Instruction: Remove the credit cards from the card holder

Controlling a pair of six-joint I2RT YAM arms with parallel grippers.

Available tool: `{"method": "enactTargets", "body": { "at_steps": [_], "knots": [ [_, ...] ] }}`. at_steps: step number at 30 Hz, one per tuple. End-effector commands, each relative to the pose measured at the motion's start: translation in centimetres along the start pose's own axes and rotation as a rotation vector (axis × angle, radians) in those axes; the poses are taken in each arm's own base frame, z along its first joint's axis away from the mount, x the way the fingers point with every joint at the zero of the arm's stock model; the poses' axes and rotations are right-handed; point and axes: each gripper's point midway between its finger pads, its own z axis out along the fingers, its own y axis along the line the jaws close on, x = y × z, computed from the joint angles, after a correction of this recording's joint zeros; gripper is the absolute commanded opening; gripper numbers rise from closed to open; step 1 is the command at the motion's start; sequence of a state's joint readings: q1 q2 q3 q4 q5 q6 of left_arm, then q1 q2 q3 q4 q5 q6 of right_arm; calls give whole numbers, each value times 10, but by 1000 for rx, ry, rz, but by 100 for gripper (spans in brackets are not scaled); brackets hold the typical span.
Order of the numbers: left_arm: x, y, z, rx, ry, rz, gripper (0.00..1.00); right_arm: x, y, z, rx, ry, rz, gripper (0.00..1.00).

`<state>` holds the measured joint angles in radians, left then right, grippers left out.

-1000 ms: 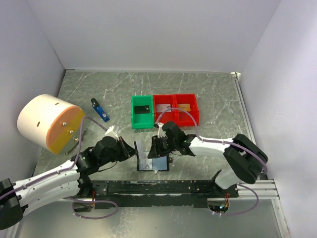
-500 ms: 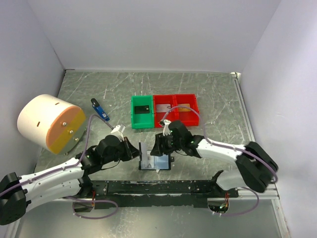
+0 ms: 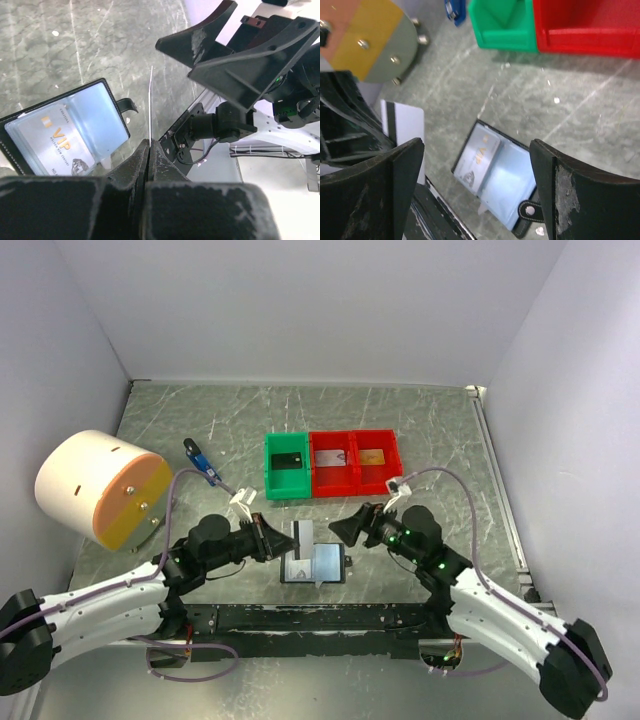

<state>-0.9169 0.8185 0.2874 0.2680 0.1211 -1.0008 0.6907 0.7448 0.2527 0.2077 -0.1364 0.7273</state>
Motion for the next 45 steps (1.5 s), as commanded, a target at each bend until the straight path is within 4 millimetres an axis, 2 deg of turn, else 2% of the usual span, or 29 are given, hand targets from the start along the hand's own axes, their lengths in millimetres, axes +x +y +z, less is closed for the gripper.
{"method": "enactTargets", "body": {
  "at_steps": [1,3,4,9,13,20,30,39,45],
  "knots": [
    [-6,-32,-4,156,-23,46,7,-39,8,-12,-8,-132,-24,89],
    [-5,-36,-3,179,-17,49,7,-37,-2,-15,-13,-124,-1,90],
    [-5,-38,-3,187,-12,48,7,-36,1,-17,-64,-116,8,91],
    [-1,-42,-1,226,1,44,7,-37,39,-28,-381,-35,49,88],
    [-2,-50,0,270,-1,43,7,-31,62,-37,-534,42,35,82],
    [-5,-61,-1,343,-29,29,7,-23,64,-30,-533,102,56,74],
    [-10,-70,1,376,-38,35,7,-4,92,-25,-648,199,45,53],
    [-5,-75,-1,403,-7,40,7,-11,111,-36,-773,167,63,32],
    [-8,-79,-3,420,-20,46,7,-6,112,-36,-776,196,67,27]
  ]
}}
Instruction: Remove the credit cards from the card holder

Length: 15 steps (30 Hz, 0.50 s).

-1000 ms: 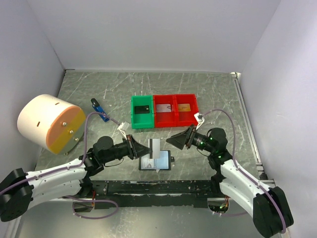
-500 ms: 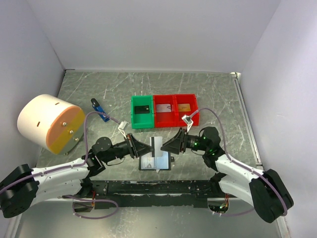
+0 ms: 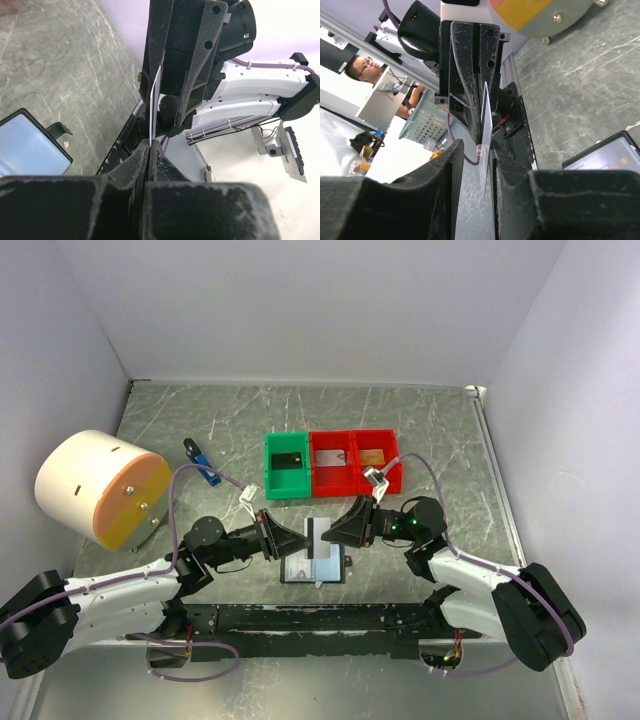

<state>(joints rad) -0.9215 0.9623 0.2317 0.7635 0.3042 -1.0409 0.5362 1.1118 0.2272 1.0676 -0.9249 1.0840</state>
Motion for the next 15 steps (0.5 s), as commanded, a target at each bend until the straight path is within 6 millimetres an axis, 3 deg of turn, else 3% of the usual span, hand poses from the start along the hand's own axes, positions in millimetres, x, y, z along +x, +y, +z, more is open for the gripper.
{"method": "enactTargets", "body": {
  "at_steps": [1,5,11,15],
  "knots": [
    [-7,-21,1,80,-20,24,7,3,13,2,-52,23,-44,27],
    [-9,-23,-2,102,-44,12,7,6,12,6,-37,45,-52,26],
    [-9,-23,-3,106,-48,8,7,5,14,7,-44,35,-61,16],
    [-7,-21,-4,97,-40,9,7,1,20,6,-66,20,-65,15]
  ]
}}
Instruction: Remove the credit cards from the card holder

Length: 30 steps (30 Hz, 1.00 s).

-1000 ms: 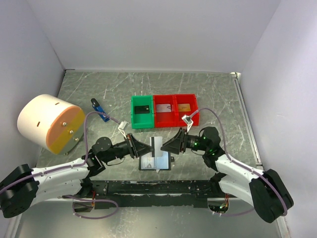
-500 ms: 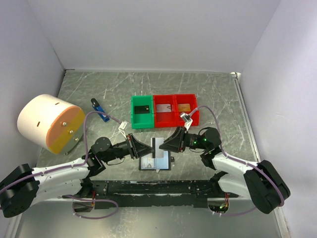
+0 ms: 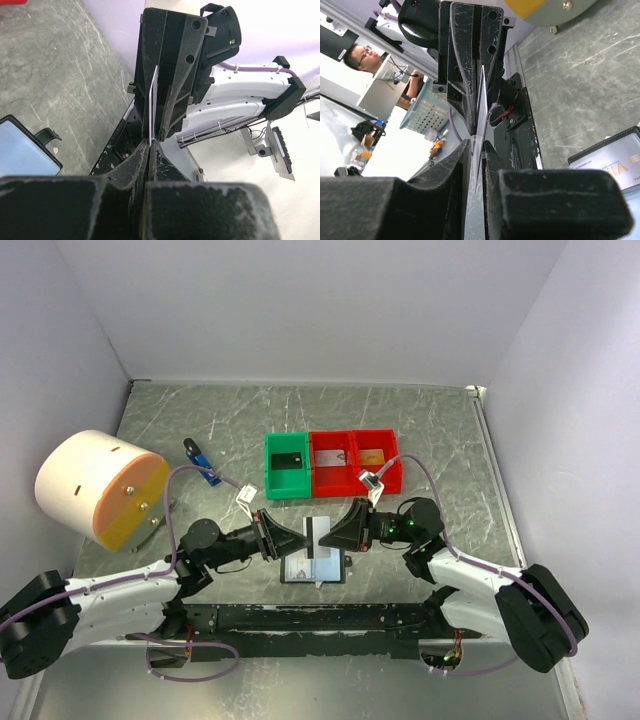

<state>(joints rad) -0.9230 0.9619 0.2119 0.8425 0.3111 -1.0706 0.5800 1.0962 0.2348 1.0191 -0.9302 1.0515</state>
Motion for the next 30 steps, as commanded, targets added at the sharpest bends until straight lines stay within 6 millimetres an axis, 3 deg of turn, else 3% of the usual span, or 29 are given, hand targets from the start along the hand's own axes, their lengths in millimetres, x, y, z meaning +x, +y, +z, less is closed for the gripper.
{"method": "enactTargets", "body": {
  "at_steps": [1,4,6,8,11,13,16,18,24,30],
  "knots": [
    [-3,-10,-2,41,-15,22,7,-11,15,2,-48,-27,-58,14],
    [-2,-9,-3,36,-12,28,7,-11,16,2,-48,-31,-65,0],
    [-1,-10,-3,37,-2,37,7,-14,17,2,-44,-41,-74,0],
    [1,-6,-2,16,16,48,21,-16,17,2,-27,-47,-83,0],
    [0,7,-5,-71,21,59,53,-22,5,1,68,-54,-110,0],
    [0,26,-12,-186,16,59,65,-22,-18,-4,223,-47,-89,0],
    [-6,52,-27,-376,7,108,83,-39,-57,-27,528,-116,-120,0],
    [-18,66,-41,-517,-7,162,99,-50,-67,-44,658,-166,-159,0],
    [-40,89,-71,-820,31,256,100,-77,-80,-74,863,-250,-288,0],
    [-66,102,-85,-962,83,276,100,-97,-97,-84,1013,-142,-442,0]
  ]
}}
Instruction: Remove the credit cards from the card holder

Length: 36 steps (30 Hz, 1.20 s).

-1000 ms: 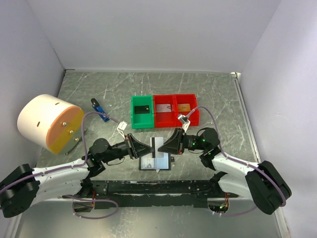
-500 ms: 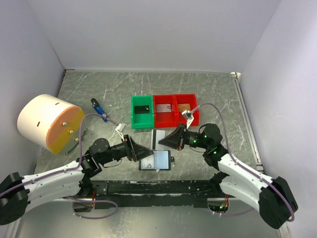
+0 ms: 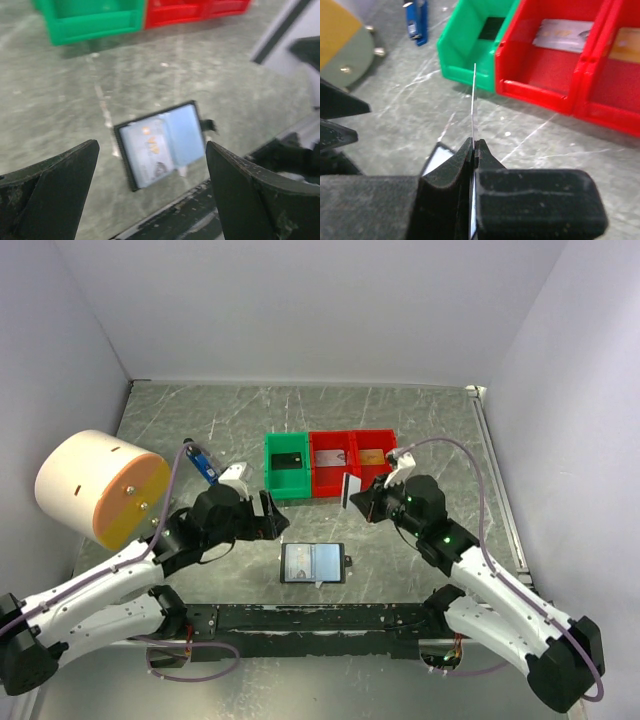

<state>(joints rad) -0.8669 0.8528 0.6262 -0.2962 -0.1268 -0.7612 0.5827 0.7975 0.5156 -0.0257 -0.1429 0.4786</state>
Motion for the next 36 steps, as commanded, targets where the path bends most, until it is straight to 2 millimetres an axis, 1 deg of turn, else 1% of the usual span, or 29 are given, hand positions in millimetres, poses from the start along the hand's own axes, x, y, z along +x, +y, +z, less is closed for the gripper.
{"method": "enactTargets", "body": {
  "at_steps": [1,5,6,8,10,12,14,16,19,21,22,23,25,27,30,32,33,35,36],
  "knots": [
    [-11,44,-8,-183,53,73,100,-19,-30,5,168,7,-210,0],
    [-41,59,-13,-216,29,86,100,-34,-38,18,213,-4,-355,0],
    [-48,65,-14,-234,16,99,100,-39,-38,22,209,-11,-405,0],
    [-57,72,-15,-249,0,153,100,-48,-45,30,240,-7,-532,0],
    [-63,70,-16,-238,-1,225,100,-54,-52,38,262,11,-638,0],
    [-68,72,-20,-256,-1,271,100,-59,-54,49,264,42,-709,0],
    [-68,80,-19,-276,-14,309,100,-60,-53,61,243,87,-760,0],
    [-73,87,-18,-304,-54,325,100,-60,-55,72,232,112,-812,0],
    [-84,87,-24,-338,-79,317,100,-63,-58,88,215,152,-859,0],
    [-90,88,-25,-349,-123,320,100,-59,-61,99,194,187,-862,0],
    [-92,91,-26,-363,-134,323,100,-59,-62,104,187,199,-865,0],
    [-94,93,-28,-380,-143,324,100,-55,-64,109,178,220,-870,0],
    [-97,101,-32,-428,-156,319,100,-61,-63,118,165,216,-881,0],
    [-99,108,-35,-469,-163,314,100,-62,-63,124,138,210,-895,0],
    [-100,119,-40,-542,-176,293,100,-57,-62,134,92,230,-913,0],
    [-101,122,-41,-561,-171,290,100,-51,-69,141,91,263,-931,0],
    [-100,122,-41,-564,-165,288,100,-48,-76,143,106,285,-940,0],
    [-100,122,-41,-563,-162,290,100,-46,-88,145,130,306,-948,0],
    [-100,123,-41,-565,-164,290,100,-44,-90,147,111,316,-950,0]
  ]
}}
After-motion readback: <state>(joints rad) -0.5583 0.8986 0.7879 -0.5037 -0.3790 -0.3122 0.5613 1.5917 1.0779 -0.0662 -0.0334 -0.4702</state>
